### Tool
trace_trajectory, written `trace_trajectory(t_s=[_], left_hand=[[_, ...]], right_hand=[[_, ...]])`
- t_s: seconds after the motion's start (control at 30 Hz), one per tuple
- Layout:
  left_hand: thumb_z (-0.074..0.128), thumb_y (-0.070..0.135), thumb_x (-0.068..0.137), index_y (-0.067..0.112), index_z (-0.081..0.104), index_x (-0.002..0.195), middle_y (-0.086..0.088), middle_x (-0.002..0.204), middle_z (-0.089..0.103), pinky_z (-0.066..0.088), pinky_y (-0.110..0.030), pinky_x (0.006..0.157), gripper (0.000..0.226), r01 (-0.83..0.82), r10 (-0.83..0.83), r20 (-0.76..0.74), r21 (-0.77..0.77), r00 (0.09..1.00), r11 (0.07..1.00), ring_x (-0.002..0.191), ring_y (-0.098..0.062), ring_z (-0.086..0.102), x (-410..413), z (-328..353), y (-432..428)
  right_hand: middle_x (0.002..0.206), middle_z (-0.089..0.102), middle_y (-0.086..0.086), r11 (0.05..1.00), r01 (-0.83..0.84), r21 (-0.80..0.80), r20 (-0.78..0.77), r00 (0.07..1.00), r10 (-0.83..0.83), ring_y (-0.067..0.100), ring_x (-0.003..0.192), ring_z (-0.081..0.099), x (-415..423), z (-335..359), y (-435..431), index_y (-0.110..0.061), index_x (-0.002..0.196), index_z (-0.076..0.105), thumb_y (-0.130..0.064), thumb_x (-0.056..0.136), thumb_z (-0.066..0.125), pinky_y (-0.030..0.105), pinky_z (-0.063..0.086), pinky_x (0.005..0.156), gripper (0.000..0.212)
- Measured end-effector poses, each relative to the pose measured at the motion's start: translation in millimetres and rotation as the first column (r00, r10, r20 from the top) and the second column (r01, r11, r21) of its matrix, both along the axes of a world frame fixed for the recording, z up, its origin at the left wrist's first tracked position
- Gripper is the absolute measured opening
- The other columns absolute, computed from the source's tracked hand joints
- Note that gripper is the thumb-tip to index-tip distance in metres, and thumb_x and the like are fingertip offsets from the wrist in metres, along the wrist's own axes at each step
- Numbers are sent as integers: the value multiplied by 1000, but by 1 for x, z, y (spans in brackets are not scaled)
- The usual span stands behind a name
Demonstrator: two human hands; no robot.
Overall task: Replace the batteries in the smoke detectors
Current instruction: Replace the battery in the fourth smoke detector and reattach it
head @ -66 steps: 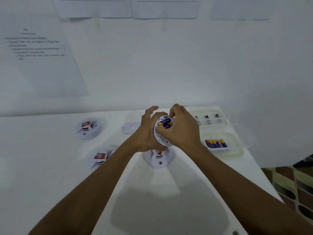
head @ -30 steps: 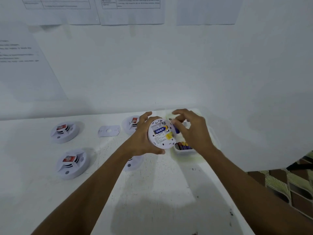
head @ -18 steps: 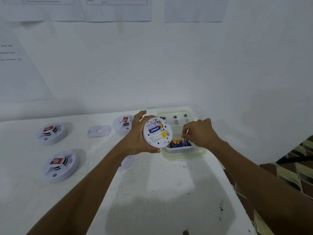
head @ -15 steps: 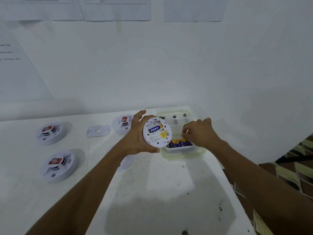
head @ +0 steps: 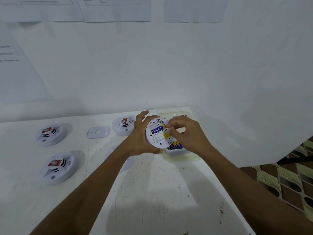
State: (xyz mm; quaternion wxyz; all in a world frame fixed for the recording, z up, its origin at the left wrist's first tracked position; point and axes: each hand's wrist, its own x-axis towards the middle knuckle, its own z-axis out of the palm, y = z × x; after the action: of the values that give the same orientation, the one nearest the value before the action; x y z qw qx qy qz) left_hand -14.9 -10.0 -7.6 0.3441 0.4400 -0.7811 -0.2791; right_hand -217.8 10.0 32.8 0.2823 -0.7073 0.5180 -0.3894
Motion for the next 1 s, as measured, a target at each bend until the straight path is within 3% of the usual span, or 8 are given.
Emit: trace_trajectory(t_s=[0.3,0.43,0.53,0.63,0.7,0.8,0.9,1.0], left_hand=[[87,53,42,65,28,124,15,146,20,30,-35,114,101,-30,29,-17,-29,999,999,145,-18,17,-9,-2,-6],[88,46,46,68,27,122,47,134,14,25,-28,111,100,-26,24,-23,-116,999,993,145,-19,18,-13,1,-6],[89,44,47,69,25,122,53,130,10,27,-31,112,101,-36,35,-11,-140,999,990,144,-20,21,-13,1,-7],[86,52,46,67,25,123,41,138,15,26,-29,112,100,-40,37,-27,-127,999,991,143,-19,22,-13,-1,-9],[84,57,45,67,24,124,18,148,22,27,-23,111,100,-59,56,-45,-89,997,994,142,-17,25,-12,-1,-9],[79,62,45,72,20,124,-2,151,25,28,-28,113,98,-85,82,-52,-63,995,994,140,-20,29,-10,1,-9],[77,62,47,74,18,123,2,148,25,30,-41,116,96,-88,83,-73,-74,994,993,141,-24,28,-11,3,-7],[77,59,48,77,17,120,7,143,31,31,-52,114,96,-65,55,-123,-71,991,995,140,-33,31,-17,8,-2]], right_hand=[[104,67,-5,981,142,130,163,973,-163,6,94,62,18,-3,6,-15,99,72,-9,92,62,11,46,74,14],[111,66,-4,955,163,249,237,946,-223,9,96,61,24,1,6,-18,102,69,-11,93,58,11,49,71,16],[114,65,-4,935,167,313,243,938,-249,13,101,61,27,2,4,-21,103,68,-11,94,58,19,54,77,16],[111,64,-6,926,167,339,272,924,-267,13,101,61,29,3,4,-20,102,66,-10,93,58,22,54,77,16],[109,65,-6,927,162,340,294,918,-268,11,96,62,30,4,3,-20,102,66,-10,93,59,16,51,68,15],[107,65,-6,939,176,297,303,915,-268,12,99,62,32,3,5,-20,100,65,-13,93,62,17,53,71,10],[104,59,-10,961,265,82,258,926,-277,7,100,57,37,5,8,-25,89,62,-17,88,68,22,51,85,9],[91,62,-13,957,287,-45,218,938,-271,-1,86,57,42,8,9,-25,85,60,-19,86,72,6,44,73,13]])
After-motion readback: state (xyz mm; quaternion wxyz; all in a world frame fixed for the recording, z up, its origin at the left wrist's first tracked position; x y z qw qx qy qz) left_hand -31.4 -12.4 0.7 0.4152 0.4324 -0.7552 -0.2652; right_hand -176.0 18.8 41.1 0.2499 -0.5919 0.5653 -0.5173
